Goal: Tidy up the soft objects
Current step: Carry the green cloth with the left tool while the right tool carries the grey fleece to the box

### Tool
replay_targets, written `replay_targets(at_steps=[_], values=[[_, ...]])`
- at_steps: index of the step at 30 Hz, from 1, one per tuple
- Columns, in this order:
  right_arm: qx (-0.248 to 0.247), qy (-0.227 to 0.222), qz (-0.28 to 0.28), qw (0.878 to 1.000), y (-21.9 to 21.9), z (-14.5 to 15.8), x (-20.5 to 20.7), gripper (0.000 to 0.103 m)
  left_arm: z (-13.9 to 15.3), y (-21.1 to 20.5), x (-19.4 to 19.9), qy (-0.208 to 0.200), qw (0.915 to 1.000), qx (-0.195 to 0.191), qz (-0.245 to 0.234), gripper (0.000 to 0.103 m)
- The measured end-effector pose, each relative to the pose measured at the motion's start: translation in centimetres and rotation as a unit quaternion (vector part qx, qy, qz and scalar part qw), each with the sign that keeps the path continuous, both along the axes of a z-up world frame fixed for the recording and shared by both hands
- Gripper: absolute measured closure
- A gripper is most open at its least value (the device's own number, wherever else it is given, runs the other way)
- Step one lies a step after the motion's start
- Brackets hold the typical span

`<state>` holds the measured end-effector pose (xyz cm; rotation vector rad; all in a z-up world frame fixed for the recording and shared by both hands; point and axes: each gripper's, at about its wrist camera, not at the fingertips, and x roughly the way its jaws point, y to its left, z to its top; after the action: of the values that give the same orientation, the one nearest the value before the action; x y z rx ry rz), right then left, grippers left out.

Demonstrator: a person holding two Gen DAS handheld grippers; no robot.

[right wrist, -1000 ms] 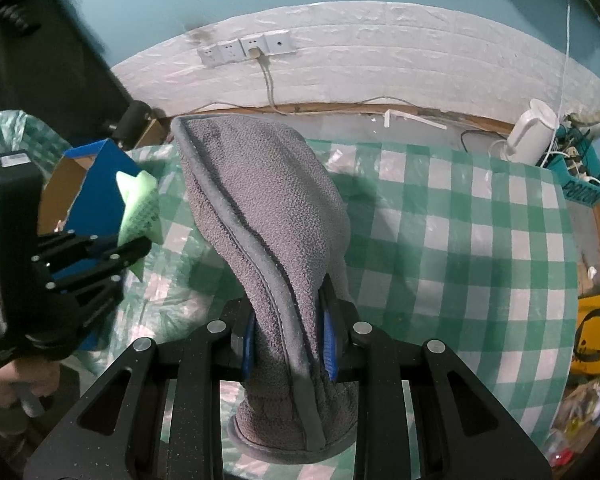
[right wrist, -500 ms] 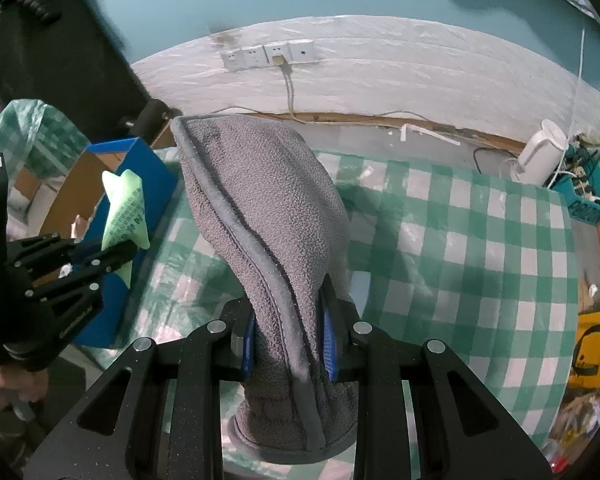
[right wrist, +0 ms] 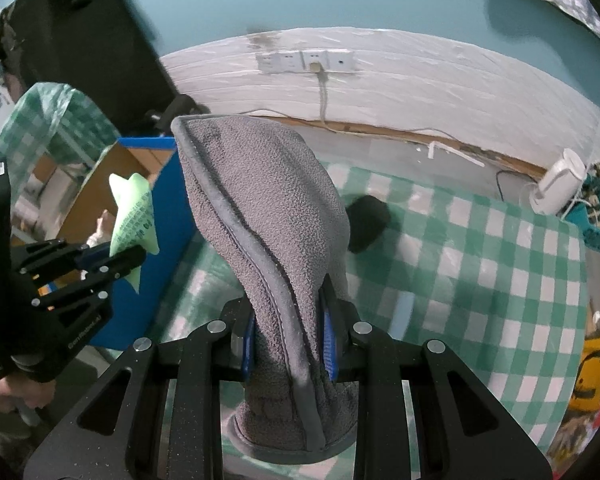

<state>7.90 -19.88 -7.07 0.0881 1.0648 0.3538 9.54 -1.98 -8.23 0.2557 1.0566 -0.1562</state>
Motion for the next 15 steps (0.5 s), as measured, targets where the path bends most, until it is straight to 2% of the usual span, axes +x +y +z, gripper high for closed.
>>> replay_targets(at_steps=[15], values=[[0.006,-0.014,0.058,0.998,7.1,2.4,0.6,0.079,1.6,5.6,-1.0,-0.019,0.9989,-0.011,0.042,0.092]])
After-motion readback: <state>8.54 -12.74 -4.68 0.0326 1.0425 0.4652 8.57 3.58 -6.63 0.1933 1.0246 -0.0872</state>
